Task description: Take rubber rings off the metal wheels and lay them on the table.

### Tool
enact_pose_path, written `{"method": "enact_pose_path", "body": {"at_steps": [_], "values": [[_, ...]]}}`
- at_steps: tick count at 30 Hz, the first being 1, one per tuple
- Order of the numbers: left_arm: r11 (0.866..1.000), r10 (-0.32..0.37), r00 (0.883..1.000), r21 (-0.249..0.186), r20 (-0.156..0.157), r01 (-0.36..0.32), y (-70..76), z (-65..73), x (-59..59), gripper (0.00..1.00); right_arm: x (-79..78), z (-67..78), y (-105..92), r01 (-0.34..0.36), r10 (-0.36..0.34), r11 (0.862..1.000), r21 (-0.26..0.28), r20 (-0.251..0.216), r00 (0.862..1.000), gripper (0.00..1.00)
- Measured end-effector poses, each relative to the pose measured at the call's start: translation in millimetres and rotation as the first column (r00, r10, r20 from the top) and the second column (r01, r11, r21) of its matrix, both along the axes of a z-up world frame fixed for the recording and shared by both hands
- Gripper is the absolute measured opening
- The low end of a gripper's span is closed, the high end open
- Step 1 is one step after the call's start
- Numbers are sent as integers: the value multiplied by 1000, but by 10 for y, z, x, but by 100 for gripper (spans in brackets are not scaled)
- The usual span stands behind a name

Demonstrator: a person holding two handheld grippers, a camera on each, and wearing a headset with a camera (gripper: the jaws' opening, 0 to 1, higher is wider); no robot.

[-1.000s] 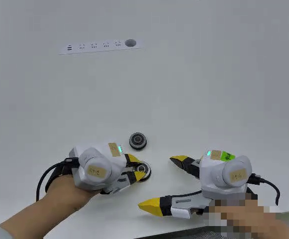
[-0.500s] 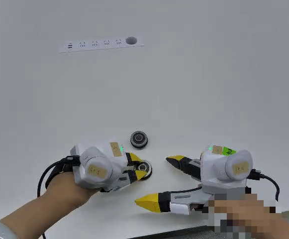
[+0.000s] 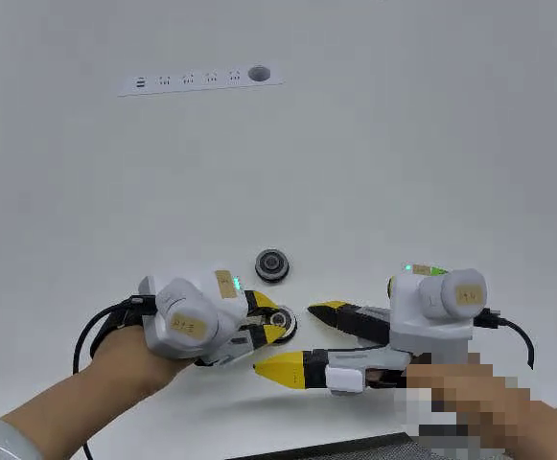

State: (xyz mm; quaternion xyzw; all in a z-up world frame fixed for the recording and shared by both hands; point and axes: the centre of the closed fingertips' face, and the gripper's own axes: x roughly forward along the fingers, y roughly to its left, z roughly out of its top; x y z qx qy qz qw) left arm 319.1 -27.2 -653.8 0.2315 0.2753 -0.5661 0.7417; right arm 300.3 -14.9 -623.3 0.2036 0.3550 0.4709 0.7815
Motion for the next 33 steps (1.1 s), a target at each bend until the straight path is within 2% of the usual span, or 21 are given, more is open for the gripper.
{"method": "enact_pose_path", "body": {"at_steps": [4, 5, 10, 15, 25, 33], "values": [[1000, -5, 1000, -1, 0, 5, 0, 1, 0, 13, 0, 2, 24, -2, 3, 1000, 20, -32, 999, 86], [1000, -6, 1000, -2, 0, 6, 0, 0, 1, 13, -3, 1, 35, -4, 6, 1000, 28, -52, 999, 86], [1000, -10, 1000, -3, 0, 10, 0, 0, 1, 13, 39, 18, 56, 0, 3, 999, 42, -75, 997, 86], [1000, -15, 1000, -6, -1, 15, 0, 0, 1, 13, 76, 39, 74, 5, 4, 998, 68, -130, 992, 86], [1000, -23, 1000, -11, -1, 23, 0, 3, 3, 13, 85, 10, 106, -30, 43, 997, 72, -192, 980, 85], [1000, -21, 1000, -17, -5, 21, -3, 4, 1, 13, 107, 15, 154, -63, 76, 996, 69, -195, 978, 84]]}}
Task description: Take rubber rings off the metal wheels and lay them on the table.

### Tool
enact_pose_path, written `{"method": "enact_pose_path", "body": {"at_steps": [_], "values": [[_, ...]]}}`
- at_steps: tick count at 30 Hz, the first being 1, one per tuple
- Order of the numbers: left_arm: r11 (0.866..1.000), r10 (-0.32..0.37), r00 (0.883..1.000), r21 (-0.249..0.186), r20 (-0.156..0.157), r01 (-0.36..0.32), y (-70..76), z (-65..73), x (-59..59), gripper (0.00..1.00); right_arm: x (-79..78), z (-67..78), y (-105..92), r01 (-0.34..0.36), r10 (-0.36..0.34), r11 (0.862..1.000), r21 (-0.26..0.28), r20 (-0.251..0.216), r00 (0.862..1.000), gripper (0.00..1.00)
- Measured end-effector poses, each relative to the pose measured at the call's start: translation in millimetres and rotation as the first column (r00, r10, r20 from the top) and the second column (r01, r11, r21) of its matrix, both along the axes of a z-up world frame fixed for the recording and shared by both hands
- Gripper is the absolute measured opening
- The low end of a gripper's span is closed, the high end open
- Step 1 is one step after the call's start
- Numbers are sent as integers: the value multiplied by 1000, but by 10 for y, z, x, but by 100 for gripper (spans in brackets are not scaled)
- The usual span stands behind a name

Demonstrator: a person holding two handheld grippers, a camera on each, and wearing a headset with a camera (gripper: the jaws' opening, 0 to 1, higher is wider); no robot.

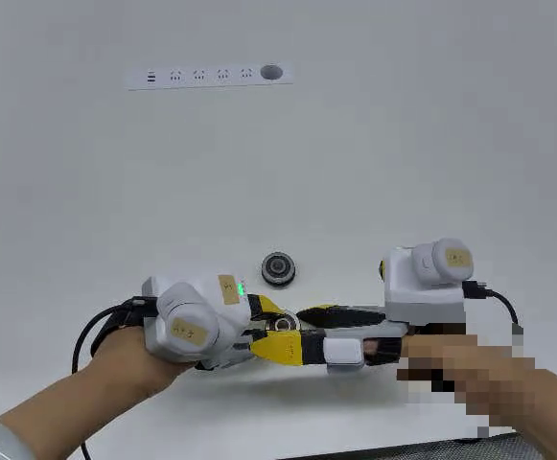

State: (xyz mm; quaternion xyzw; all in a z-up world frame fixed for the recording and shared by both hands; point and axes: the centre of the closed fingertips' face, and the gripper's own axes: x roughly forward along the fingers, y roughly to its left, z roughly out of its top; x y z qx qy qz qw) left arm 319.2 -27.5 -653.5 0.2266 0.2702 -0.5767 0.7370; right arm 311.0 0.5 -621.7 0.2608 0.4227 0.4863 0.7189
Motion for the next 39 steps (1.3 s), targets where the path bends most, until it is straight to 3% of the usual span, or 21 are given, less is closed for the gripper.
{"method": "enact_pose_path", "body": {"at_steps": [21, 39], "values": [[1000, 3, 1000, -4, -3, -3, -3, -2, 2, 13, -113, 19, -48, -100, 99, 995, -17, -33, 995, 81], [1000, 10, 1000, -11, -6, -10, 4, -8, 3, 13, -171, 25, -77, -88, 87, 996, -2, -53, 995, 81]]}}
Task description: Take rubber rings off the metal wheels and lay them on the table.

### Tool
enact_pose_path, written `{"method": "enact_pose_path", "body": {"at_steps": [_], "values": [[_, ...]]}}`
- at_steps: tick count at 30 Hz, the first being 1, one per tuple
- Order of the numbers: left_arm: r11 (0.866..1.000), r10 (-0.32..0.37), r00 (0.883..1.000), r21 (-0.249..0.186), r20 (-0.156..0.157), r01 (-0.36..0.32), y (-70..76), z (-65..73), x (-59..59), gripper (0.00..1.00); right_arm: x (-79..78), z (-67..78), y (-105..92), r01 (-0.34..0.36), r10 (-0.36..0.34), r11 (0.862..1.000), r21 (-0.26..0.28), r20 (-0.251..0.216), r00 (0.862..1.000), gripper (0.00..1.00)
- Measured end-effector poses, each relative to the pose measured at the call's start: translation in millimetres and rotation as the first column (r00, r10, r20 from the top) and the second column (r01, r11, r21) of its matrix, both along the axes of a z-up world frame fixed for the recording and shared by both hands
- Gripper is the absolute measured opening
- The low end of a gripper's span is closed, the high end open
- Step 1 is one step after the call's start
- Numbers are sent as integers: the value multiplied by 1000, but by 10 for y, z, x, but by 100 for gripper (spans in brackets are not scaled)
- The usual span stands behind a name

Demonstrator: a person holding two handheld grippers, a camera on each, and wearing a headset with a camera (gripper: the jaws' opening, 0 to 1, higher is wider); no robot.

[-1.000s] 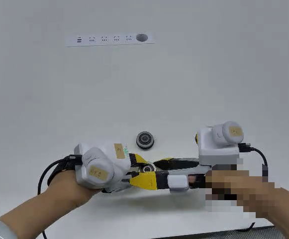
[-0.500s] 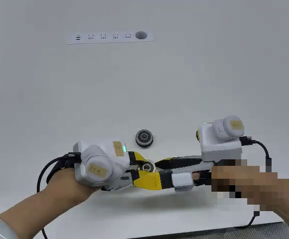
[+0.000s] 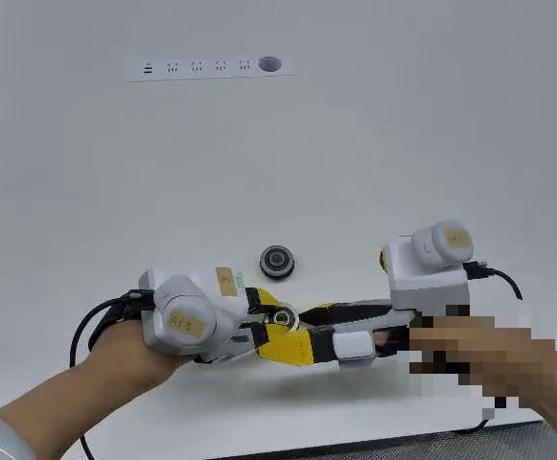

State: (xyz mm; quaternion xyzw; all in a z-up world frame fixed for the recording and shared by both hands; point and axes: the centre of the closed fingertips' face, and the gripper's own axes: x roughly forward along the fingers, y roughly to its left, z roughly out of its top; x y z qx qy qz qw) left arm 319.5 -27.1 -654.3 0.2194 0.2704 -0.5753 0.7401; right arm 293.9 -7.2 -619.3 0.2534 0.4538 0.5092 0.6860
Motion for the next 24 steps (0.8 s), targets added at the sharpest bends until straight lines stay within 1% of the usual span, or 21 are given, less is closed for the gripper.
{"method": "enact_pose_path", "body": {"at_steps": [6, 13, 19, 24], "values": [[1000, 4, 1000, -5, -2, -4, 2, -3, 1, 13, 3, 19, -25, 26, -26, 999, 20, -14, 1000, 80], [1000, 5, 1000, -5, -2, -5, 2, -5, 0, 13, -1, 25, -31, 27, -26, 999, 23, -12, 1000, 80], [1000, 6, 1000, -7, -3, -6, 4, -6, 2, 13, 27, 9, -55, 43, -42, 999, 24, -17, 999, 75], [1000, 6, 1000, -8, -4, -6, 4, -5, 3, 13, 47, -15, -70, 48, -48, 999, 14, -16, 999, 71]]}}
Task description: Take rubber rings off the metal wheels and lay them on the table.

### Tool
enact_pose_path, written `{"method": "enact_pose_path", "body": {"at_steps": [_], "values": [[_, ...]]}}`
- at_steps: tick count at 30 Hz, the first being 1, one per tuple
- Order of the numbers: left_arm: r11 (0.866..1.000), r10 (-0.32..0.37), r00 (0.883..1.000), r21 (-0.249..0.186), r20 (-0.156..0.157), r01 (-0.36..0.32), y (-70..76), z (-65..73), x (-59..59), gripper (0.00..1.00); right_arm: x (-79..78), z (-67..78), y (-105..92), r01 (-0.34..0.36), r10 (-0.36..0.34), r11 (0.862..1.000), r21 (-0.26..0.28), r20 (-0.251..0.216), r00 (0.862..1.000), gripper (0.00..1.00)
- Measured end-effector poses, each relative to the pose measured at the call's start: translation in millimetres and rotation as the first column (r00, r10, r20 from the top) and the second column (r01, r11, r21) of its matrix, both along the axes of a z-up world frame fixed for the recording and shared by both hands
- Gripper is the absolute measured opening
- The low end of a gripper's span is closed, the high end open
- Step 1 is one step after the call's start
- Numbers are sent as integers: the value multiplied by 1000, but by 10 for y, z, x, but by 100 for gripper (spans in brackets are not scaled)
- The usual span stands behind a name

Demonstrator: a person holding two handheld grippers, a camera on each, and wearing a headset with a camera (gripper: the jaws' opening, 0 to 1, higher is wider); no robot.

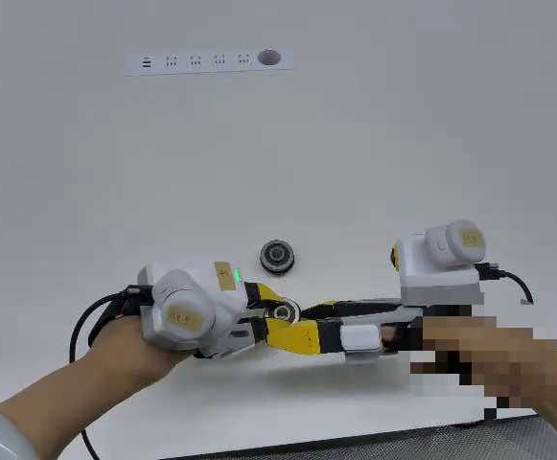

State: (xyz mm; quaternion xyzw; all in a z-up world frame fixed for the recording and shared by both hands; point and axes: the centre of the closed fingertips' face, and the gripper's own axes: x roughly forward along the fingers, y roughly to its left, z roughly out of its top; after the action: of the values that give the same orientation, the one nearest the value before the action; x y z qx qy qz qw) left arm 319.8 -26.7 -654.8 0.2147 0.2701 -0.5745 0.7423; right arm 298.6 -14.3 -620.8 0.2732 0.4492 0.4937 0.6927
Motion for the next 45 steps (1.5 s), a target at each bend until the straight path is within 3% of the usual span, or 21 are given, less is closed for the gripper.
{"method": "enact_pose_path", "body": {"at_steps": [4, 16, 35, 45], "values": [[1000, 1, 1000, -1, -1, -1, 1, 1, 0, 13, 51, -39, -53, 20, -20, 999, -25, 11, 1000, 57], [1000, 4, 1000, -4, -2, -4, 1, 1, 4, 13, 117, -257, -137, 44, -42, 991, -127, 24, 999, 30], [1000, 7, 1000, -9, -4, -7, -4, 7, -4, 13, 198, -389, -226, 74, -64, 979, -190, 55, 996, 5], [1000, 8, 1000, -10, -5, -8, -2, 9, -5, 13, 208, -407, -233, 87, -81, 977, -194, 39, 996, 3]]}}
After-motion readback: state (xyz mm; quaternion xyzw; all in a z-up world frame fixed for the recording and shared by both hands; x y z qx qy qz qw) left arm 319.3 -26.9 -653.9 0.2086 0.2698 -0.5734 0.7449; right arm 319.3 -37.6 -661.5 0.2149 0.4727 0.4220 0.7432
